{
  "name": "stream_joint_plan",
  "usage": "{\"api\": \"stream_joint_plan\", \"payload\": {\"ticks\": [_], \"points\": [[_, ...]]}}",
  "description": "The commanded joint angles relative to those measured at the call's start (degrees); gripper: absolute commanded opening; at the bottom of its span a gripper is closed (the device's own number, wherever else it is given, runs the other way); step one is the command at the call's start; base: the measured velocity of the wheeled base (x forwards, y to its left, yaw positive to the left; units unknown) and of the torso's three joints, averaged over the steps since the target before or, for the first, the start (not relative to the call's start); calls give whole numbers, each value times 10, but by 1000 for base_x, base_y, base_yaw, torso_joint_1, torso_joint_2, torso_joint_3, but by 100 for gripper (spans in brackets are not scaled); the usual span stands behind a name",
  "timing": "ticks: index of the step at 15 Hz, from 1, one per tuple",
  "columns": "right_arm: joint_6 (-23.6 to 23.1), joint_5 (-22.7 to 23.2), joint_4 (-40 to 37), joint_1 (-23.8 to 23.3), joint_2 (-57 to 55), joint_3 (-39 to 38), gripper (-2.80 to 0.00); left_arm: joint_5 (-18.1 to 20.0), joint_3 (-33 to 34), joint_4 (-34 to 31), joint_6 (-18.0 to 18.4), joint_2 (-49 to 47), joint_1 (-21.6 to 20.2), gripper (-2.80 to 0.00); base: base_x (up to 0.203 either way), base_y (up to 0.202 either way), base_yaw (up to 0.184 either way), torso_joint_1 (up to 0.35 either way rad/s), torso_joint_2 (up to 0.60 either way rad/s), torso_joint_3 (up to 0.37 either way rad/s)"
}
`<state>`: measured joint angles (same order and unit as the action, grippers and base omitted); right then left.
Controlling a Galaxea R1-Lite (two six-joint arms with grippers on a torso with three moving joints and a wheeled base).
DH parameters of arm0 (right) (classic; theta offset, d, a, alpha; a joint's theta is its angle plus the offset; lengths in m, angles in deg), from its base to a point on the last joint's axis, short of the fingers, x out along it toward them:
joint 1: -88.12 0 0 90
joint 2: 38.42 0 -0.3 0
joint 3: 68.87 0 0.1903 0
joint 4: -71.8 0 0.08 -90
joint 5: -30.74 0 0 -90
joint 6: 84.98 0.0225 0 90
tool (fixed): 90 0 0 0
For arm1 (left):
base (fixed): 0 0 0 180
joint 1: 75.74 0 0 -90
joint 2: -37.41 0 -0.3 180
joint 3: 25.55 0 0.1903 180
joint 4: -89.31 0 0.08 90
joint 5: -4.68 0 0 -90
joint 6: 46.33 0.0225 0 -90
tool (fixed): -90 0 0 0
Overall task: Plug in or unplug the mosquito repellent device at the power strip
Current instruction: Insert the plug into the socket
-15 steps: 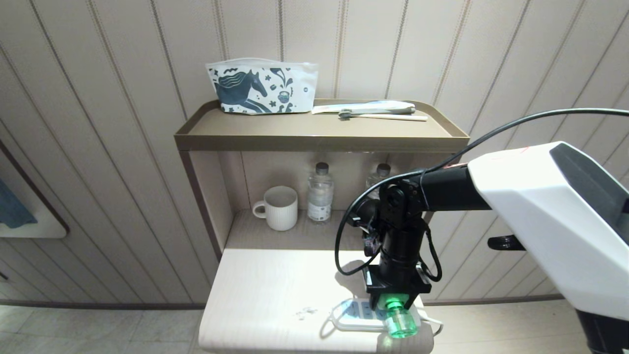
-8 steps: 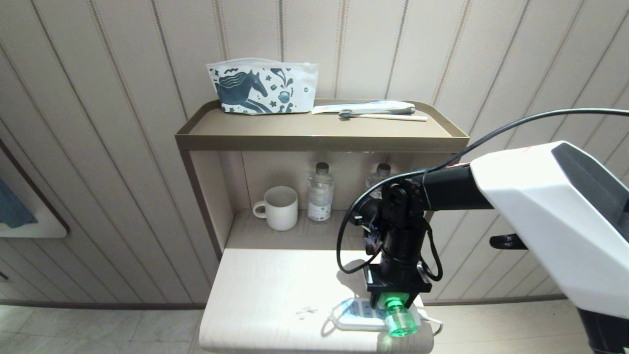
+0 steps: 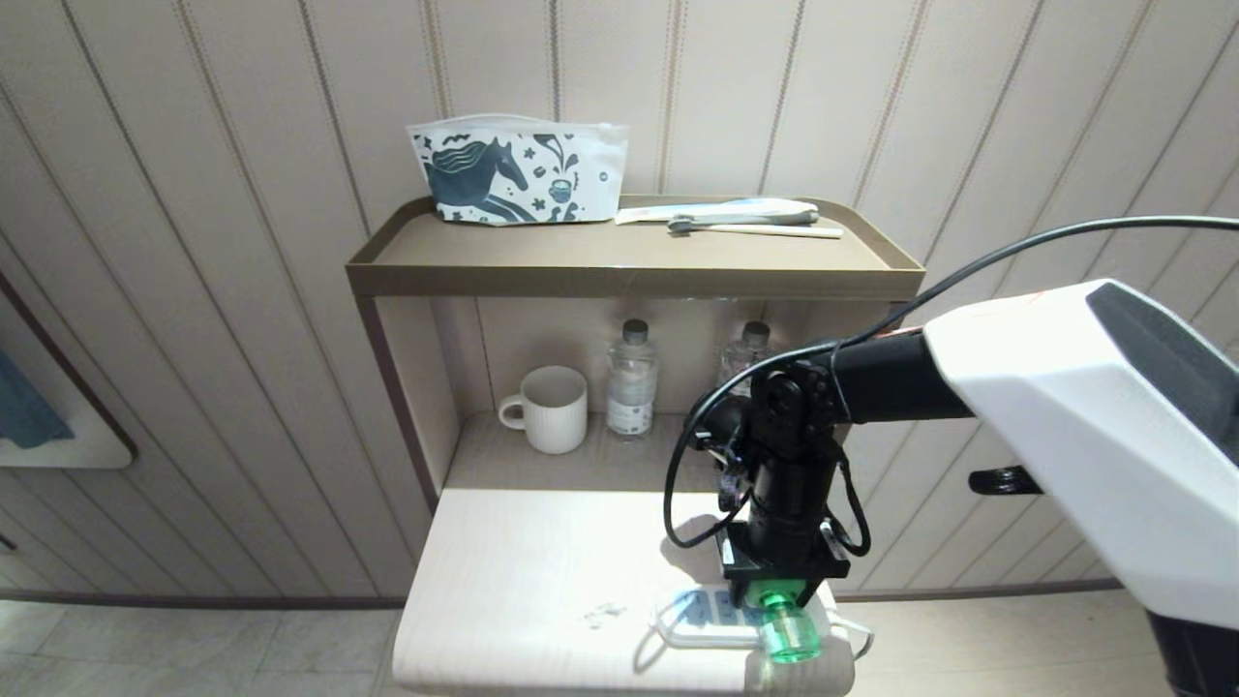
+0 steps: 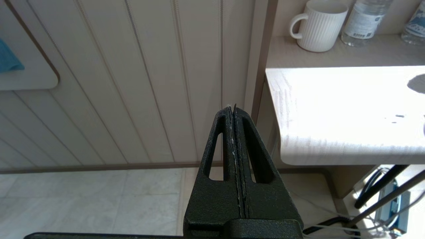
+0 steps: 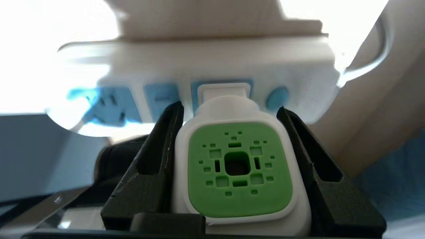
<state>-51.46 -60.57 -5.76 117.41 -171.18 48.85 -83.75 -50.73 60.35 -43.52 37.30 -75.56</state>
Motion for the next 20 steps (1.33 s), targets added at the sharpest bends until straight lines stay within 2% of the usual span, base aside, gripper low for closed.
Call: {"api": "stream_joint_plan", "payload": {"ticks": [1,14,15,20], "points": [[2,2,-9,1,-5,1,-280,0,0,0,0,0,0,-280,0,0,0,0,0,0],[-2,-2,1,2,12,17,-280,0,1,0,0,0,1,-280,0,0,0,0,0,0],[-2,-2,1,2,14,18,0,0,0,0,0,0,0,-280,0,0,0,0,0,0],[-2,-1,1,4,19,18,0,0,0,0,0,0,0,-280,0,0,0,0,0,0]]}}
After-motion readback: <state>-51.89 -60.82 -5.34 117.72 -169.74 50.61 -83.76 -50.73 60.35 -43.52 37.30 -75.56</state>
